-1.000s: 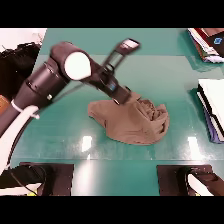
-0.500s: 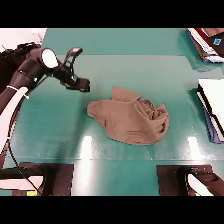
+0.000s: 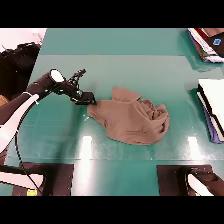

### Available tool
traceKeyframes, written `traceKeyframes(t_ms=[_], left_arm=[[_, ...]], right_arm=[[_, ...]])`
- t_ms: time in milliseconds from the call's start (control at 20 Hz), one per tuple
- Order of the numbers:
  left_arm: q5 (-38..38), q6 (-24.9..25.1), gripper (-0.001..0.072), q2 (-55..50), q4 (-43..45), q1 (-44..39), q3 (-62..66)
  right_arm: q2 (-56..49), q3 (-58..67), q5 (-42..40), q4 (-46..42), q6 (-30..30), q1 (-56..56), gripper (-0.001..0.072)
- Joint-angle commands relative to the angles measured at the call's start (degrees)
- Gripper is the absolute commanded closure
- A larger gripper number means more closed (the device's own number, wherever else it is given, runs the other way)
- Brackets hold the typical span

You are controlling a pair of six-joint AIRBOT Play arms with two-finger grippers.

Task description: Fold the shirts.

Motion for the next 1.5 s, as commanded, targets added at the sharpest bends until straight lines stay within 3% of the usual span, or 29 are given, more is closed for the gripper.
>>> traceKeyframes(t_ms=[0, 50, 100, 300, 500, 550, 600, 650, 900, 1200, 1250, 1300, 1350, 1450], left_arm=[[0.0, 2.1, 0.0332, -0.8, -4.6, -0.5, -0.5], [0.0, 2.1, 0.0613, -0.8, -4.7, -0.5, -0.4], [-0.1, 1.9, 0.0671, -0.7, -4.8, -0.5, -0.3], [-4.6, 1.7, 0.068, 1.4, -2.8, 2.1, 5.6], [-4.2, 1.8, 0.0679, 7.8, 3.0, 3.2, 12.0], [-4.0, 1.8, 0.0679, 9.0, 3.0, 3.2, 12.7], [-3.9, 1.8, 0.0679, 9.4, 3.0, 3.2, 13.0], [-4.0, 1.8, 0.0679, 9.7, 2.9, 3.2, 13.1], [-4.7, 1.6, 0.0678, 9.5, 3.0, 3.2, 13.0], [-6.1, 1.6, 0.0678, 9.5, 3.0, 3.2, 13.0], [-6.1, 1.6, 0.0678, 9.5, 3.0, 3.2, 13.0], [-6.1, 1.6, 0.0678, 9.5, 3.0, 3.2, 13.0], [-6.1, 1.2, 0.0679, 9.5, 3.0, 3.2, 13.0], [-5.9, -0.7, 0.0679, 10.0, 3.4, 3.2, 13.1]], right_arm=[[0.0, 0.0, 0.6, -0.1, 0.0, 0.0, 0.0697], [0.0, 0.0, 1.0, -0.4, 0.0, 0.0, 0.0697], [0.0, 0.0, 1.7, -0.6, 0.0, 0.0, 0.0696], [0.0, -2.3, 9.0, -0.5, 0.0, -4.5, 0.0696], [0.0, -14.3, 14.3, -0.3, 0.0, -12.5, 0.0694], [-0.3, -18.5, 14.3, 0.0, 0.0, -13.5, 0.0606], [-1.2, -22.1, 14.3, 0.3, 0.0, -14.1, 0.0379], [-2.8, -25.6, 14.3, 1.4, 0.0, -14.0, 0.0245], [-14.3, -33.6, 5.7, 3.1, 0.0, -8.2, 0.0249], [-27.8, -29.0, 2.9, 3.0, 0.0, -2.1, 0.0264], [-29.2, -28.0, 2.8, 3.0, 0.0, -1.6, 0.0293], [-30.4, -26.9, 2.8, 2.9, 0.0, -1.0, 0.0441], [-30.9, -26.0, 2.8, 2.4, -0.1, -0.7, 0.0671], [-30.4, -24.2, 2.8, 0.1, -0.1, -0.7, 0.0698]])
